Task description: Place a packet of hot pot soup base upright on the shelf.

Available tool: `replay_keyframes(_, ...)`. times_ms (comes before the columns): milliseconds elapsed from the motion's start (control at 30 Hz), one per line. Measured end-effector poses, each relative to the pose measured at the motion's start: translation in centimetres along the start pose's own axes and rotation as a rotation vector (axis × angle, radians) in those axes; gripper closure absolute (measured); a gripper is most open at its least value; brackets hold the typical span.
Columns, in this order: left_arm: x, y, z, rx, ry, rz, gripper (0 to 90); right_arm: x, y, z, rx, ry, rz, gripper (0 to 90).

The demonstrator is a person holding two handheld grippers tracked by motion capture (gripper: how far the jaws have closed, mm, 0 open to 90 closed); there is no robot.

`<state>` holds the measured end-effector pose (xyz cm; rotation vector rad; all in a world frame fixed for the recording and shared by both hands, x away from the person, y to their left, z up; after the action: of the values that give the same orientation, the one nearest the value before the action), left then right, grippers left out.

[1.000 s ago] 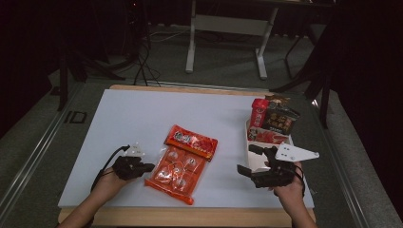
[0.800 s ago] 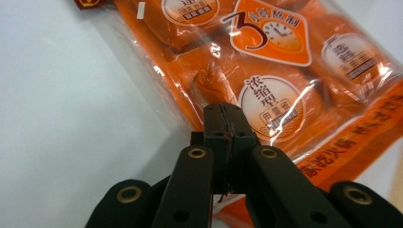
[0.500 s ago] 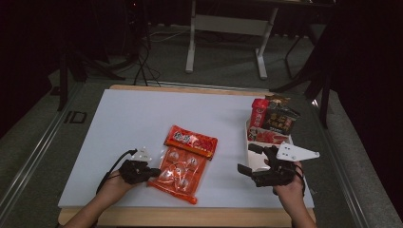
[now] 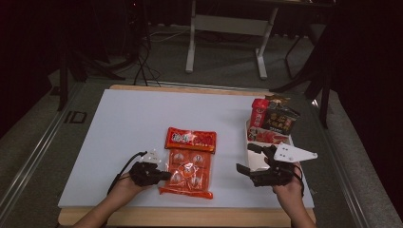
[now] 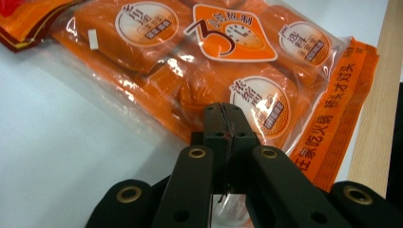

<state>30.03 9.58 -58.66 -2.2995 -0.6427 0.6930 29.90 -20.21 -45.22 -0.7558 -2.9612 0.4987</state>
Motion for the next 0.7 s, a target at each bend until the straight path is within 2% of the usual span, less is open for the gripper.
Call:
replay_keyframes(33,0.0,0.0,-0.1,-0.007,-0.009,0.004,89.7,0.0,0.0,0.0,-0.002,0.002,0.001,17.1)
replay_keyframes(167,-0.1,-0.1,-0.3,-0.034,0.009,-0.009,88.6,-0.2,0.0,0.1,0.0,0.002,0.009,17.0)
replay_keyframes(233,-0.1,-0.4,-0.5,-0.063,0.012,0.008,83.0,-0.2,0.0,0.2,0.002,0.002,0.009,17.0)
replay_keyframes(300,0.1,-0.8,-1.0,-0.094,0.006,-0.002,81.6,-0.1,-0.1,0.2,0.002,-0.004,0.013,17.1)
replay_keyframes(333,0.2,-1.1,-1.3,-0.115,-0.014,-0.003,80.7,-0.1,0.0,0.2,0.004,-0.008,0.014,17.0)
replay_keyframes(400,0.2,-1.1,-1.3,-0.115,-0.014,-0.003,78.8,-0.1,0.0,0.2,0.005,-0.011,0.016,17.0)
replay_keyframes(433,0.5,-1.8,-2.2,-0.148,-0.063,0.015,75.5,0.0,0.0,0.3,0.011,-0.021,0.022,17.1)
replay_keyframes(500,0.9,-2.2,-2.8,-0.153,-0.081,0.014,67.4,-0.1,0.0,0.3,0.006,-0.02,0.025,17.6)
replay_keyframes(633,1.3,-2.7,-3.9,-0.164,-0.071,-0.008,54.9,-0.3,-0.2,0.2,-0.014,-0.008,0.035,17.9)
replay_keyframes(667,1.3,-2.7,-3.9,-0.164,-0.071,-0.008,50.4,-0.4,-0.3,0.2,-0.016,-0.015,0.049,19.1)
replay_keyframes(700,1.6,-2.9,-4.5,-0.181,-0.075,-0.03,48.3,-0.6,-0.3,0.2,-0.008,-0.022,0.067,20.4)
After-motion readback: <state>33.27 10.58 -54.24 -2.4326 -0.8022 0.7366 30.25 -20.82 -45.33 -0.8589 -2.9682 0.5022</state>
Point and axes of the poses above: each handheld gripper's, and its own axes: y roughly forward along the jaws, z roughly out of its underside, x roughly to its left, the point moved 7 cm from there along y, roughly forward along the jaws, and after that the axes turned 6 degrees about -y, right-handed, at the moved point
